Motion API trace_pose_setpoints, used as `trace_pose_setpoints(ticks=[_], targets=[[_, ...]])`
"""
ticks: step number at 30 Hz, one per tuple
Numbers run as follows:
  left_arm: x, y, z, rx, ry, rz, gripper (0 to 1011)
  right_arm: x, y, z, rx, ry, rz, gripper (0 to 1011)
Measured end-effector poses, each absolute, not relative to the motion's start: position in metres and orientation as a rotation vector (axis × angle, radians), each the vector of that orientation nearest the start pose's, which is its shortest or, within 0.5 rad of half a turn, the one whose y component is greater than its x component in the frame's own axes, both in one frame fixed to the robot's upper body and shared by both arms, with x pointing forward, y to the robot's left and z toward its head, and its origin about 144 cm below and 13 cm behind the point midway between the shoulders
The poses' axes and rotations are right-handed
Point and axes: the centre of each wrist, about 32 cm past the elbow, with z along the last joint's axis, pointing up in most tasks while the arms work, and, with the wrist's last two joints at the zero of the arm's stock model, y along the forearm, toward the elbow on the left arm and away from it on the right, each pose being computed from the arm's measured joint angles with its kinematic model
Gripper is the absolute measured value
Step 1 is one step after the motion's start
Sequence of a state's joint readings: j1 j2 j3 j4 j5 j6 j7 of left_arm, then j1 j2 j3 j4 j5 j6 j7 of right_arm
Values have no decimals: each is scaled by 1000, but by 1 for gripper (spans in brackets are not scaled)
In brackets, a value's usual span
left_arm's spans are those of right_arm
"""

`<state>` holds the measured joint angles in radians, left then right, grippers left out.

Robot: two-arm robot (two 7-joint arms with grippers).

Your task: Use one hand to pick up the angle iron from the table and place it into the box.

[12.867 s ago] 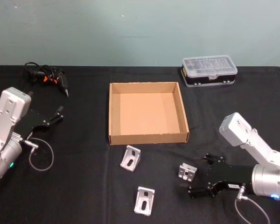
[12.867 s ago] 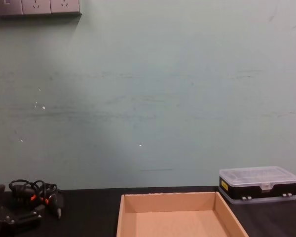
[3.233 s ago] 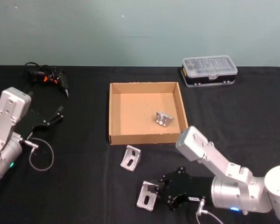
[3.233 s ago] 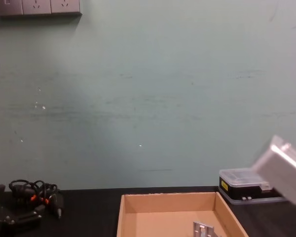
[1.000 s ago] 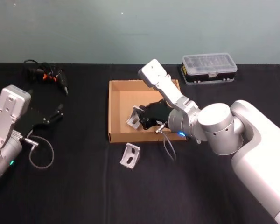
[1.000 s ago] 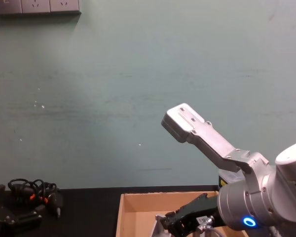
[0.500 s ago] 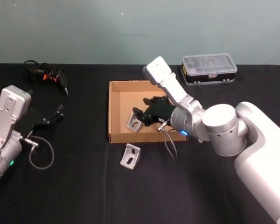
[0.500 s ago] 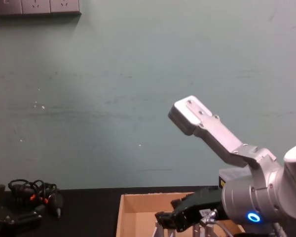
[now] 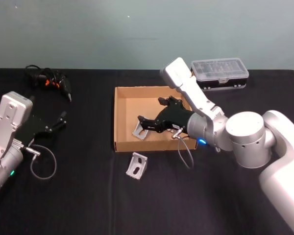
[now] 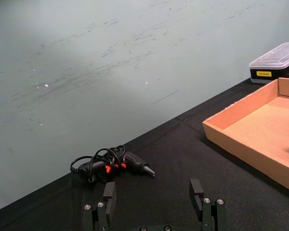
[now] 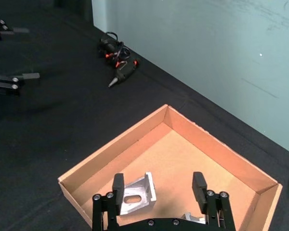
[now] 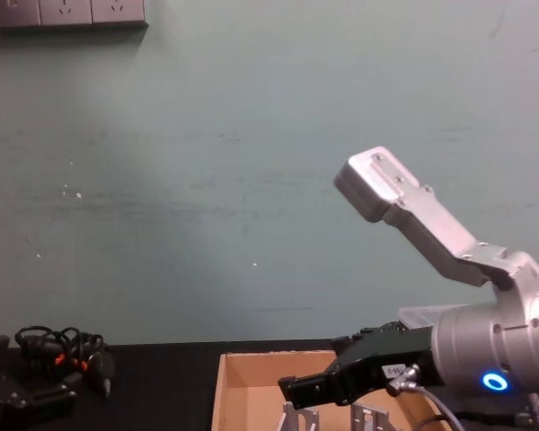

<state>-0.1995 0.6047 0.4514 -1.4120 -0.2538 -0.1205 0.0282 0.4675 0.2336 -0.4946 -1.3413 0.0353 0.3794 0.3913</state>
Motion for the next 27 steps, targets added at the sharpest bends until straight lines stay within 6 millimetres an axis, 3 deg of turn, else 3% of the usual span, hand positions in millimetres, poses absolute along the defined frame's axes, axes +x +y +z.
trace_pose_setpoints(ticks=[5,12,21,27], targets=[[489,310,1140,304,-285,1248,1000,553,-176,1214,-444,-62,-837,1003],[489,310,1140,304,-285,1248,1000,542,-189,1220,-413,-71,-822,1003],[489,310,1140,304,-285,1248,1000,514,-214,1232,-371,-86,-772,1003],[489,310,1140,304,-285,1248,1000,496,-218,1233,-368,-83,-720,1003]])
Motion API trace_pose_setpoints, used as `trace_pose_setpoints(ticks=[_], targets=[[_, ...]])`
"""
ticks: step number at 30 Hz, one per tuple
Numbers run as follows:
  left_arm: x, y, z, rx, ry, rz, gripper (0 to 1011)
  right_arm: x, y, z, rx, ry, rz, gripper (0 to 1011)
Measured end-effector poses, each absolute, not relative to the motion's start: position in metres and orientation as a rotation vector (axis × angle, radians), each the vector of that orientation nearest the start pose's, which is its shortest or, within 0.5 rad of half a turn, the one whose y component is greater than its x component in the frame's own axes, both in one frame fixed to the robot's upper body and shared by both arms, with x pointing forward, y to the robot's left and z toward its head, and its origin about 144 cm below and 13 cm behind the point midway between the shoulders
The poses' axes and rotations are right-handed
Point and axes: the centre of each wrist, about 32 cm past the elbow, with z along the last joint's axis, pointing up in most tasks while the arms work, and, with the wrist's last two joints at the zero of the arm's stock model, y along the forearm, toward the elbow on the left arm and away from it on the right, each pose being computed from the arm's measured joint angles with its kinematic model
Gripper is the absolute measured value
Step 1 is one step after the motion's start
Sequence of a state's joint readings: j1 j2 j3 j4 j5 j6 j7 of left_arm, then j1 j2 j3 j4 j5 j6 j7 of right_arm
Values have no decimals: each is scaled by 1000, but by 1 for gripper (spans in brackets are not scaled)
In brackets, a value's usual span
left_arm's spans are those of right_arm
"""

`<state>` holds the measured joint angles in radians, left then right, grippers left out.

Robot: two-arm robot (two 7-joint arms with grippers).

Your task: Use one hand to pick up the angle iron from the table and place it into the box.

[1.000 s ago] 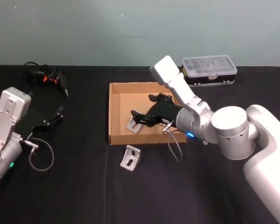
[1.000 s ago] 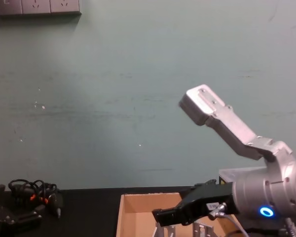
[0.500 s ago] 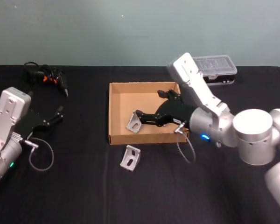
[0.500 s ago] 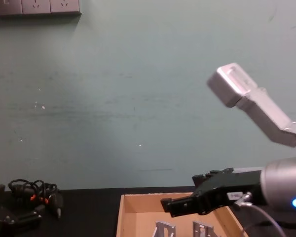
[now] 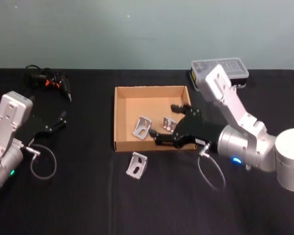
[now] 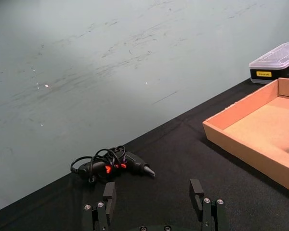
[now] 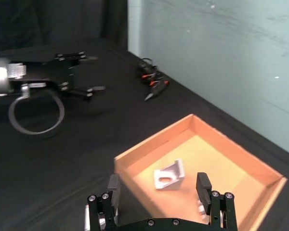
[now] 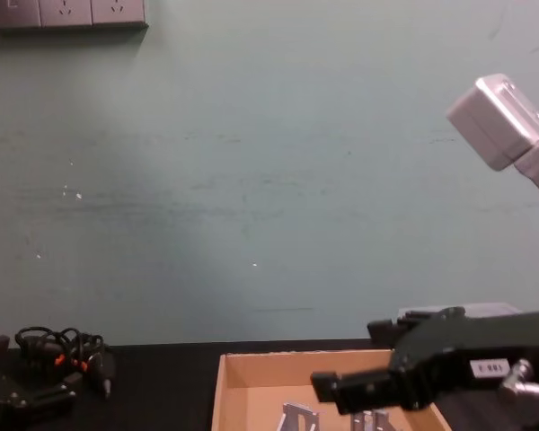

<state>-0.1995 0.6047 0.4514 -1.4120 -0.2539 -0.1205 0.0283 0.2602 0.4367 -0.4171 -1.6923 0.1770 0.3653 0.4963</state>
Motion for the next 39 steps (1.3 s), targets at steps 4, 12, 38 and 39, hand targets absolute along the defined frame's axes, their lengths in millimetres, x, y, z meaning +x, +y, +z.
trace_pose_setpoints(ticks=[4,12,38,39], targets=[[489,310,1140,305,-285,1248,1000,486,-216,1230,-375,-77,-677,1003],[489,310,1140,305,-285,1248,1000,475,-208,1222,-414,-58,-611,1003],[489,310,1140,305,-285,1248,1000,495,-185,1203,-527,82,-623,1003],[489,310,1140,305,-285,1248,1000,496,-185,1203,-530,88,-625,1003]])
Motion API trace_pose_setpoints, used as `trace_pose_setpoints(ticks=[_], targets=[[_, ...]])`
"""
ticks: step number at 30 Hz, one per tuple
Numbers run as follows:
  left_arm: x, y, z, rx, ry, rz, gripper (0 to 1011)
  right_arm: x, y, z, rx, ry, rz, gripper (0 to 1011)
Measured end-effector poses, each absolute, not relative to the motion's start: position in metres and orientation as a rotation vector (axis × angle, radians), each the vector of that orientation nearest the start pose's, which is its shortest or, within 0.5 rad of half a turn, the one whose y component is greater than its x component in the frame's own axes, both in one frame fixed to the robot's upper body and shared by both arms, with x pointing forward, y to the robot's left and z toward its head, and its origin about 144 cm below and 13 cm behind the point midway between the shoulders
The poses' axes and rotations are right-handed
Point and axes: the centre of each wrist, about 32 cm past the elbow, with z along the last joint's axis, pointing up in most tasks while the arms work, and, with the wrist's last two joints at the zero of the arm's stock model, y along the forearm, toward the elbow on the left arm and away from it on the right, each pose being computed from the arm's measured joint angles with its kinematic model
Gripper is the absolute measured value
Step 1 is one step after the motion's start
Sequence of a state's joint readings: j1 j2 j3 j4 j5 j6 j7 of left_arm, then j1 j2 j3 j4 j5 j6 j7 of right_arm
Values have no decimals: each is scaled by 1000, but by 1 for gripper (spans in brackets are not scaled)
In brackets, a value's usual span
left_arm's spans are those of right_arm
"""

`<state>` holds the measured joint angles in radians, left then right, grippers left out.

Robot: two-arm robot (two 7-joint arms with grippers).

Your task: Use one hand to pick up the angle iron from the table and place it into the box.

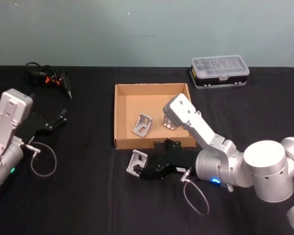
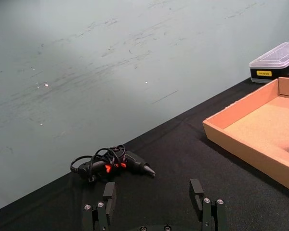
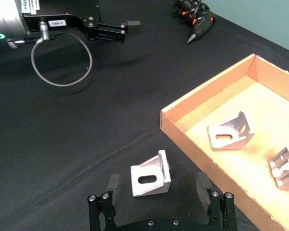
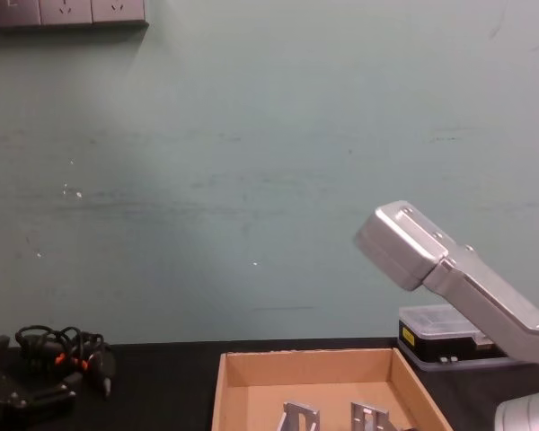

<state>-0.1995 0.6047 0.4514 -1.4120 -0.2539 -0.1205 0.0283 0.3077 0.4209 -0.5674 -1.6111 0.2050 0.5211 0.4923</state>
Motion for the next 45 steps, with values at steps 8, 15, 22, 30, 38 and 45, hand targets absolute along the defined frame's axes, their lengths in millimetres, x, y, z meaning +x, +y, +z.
trace_pose_setpoints(ticks=[8,15,22,30,38,45], targets=[[489,310,1140,304,-285,1248,1000,500,-180,1200,-534,107,-628,1003],[489,310,1140,305,-285,1248,1000,501,-177,1197,-535,116,-631,1003],[489,310,1140,305,-285,1248,1000,501,-174,1194,-534,124,-633,1003],[489,310,1140,304,-285,1248,1000,502,-173,1192,-531,124,-635,1002],[489,310,1140,304,-285,1248,1000,502,-172,1191,-530,127,-633,863],[489,310,1140,304,-285,1248,1000,502,-172,1190,-527,128,-633,681]])
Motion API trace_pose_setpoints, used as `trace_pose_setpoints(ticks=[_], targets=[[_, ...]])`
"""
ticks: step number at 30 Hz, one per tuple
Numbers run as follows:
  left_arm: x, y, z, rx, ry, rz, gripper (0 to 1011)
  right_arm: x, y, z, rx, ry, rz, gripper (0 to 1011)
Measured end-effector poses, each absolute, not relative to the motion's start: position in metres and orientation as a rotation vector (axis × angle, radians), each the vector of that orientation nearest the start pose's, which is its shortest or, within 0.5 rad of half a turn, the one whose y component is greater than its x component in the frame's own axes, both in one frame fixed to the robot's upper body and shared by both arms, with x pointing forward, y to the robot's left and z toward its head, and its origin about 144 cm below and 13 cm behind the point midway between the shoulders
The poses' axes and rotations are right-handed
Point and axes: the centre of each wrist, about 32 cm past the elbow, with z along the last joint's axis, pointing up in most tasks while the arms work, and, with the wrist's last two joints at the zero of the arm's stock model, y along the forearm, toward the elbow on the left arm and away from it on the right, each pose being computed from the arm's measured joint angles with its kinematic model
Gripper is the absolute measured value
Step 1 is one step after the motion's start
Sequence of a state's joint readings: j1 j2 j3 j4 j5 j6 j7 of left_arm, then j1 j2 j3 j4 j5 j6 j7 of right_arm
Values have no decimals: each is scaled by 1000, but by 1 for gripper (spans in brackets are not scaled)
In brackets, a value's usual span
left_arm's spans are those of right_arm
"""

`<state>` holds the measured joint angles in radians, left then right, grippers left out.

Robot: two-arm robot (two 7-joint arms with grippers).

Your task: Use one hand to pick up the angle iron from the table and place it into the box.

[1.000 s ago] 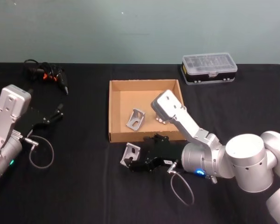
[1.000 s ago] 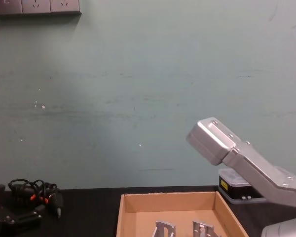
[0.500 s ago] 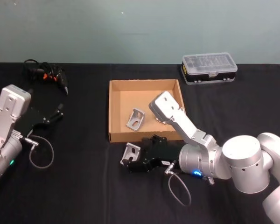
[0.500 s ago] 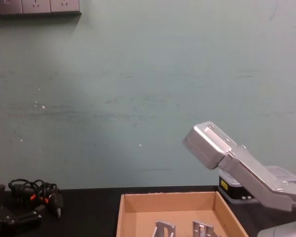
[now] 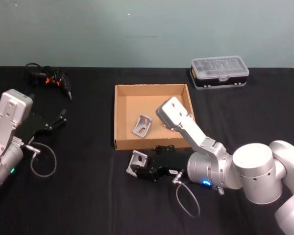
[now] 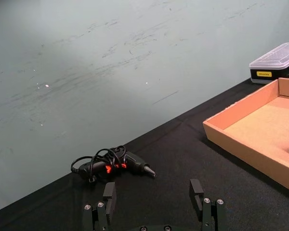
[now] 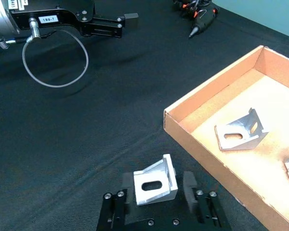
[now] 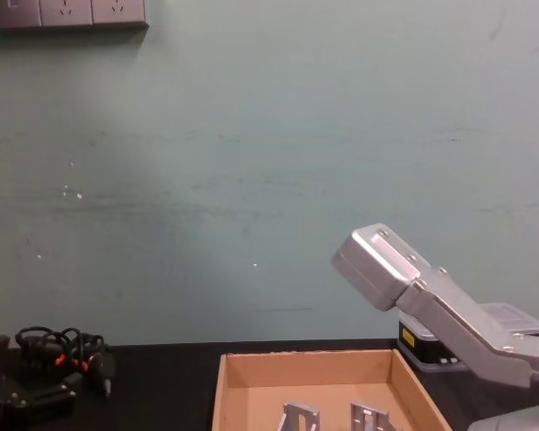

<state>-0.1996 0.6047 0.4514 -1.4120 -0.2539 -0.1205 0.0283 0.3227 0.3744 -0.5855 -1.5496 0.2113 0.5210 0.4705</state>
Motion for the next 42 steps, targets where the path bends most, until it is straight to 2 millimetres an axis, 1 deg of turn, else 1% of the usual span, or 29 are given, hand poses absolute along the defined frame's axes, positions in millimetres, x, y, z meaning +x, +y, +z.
trace_pose_setpoints(ticks=[3,4,5,6,9,10,11,12,13,14,15,18,19,29,34,42], targets=[[489,310,1140,304,-285,1248,1000,501,-172,1190,-526,127,-632,579],[489,310,1140,304,-285,1248,1000,501,-172,1190,-526,126,-631,563],[489,310,1140,304,-285,1248,1000,501,-172,1190,-526,127,-631,502],[489,310,1140,304,-285,1248,1000,501,-172,1190,-526,126,-631,502],[489,310,1140,305,-285,1248,1000,501,-172,1189,-525,126,-630,377],[489,310,1140,304,-285,1248,1000,501,-172,1189,-526,125,-629,360],[489,310,1140,305,-285,1248,1000,501,-172,1189,-526,125,-629,315],[489,310,1140,304,-285,1248,1000,500,-172,1189,-526,125,-629,300],[489,310,1140,304,-285,1248,1000,500,-172,1189,-525,125,-629,255],[489,310,1140,304,-285,1248,1000,500,-172,1189,-526,125,-629,242],[489,310,1140,304,-285,1248,1000,500,-172,1188,-526,125,-628,175],[489,310,1140,304,-285,1248,1000,500,-172,1188,-525,124,-627,121],[489,310,1140,304,-285,1248,1000,500,-172,1188,-525,123,-626,80],[489,310,1140,304,-285,1248,1000,498,-174,1193,-511,111,-622,75],[489,310,1140,304,-285,1248,1000,491,-180,1204,-469,67,-639,75],[489,310,1140,304,-285,1248,1000,483,-195,1225,-405,-25,-728,75]])
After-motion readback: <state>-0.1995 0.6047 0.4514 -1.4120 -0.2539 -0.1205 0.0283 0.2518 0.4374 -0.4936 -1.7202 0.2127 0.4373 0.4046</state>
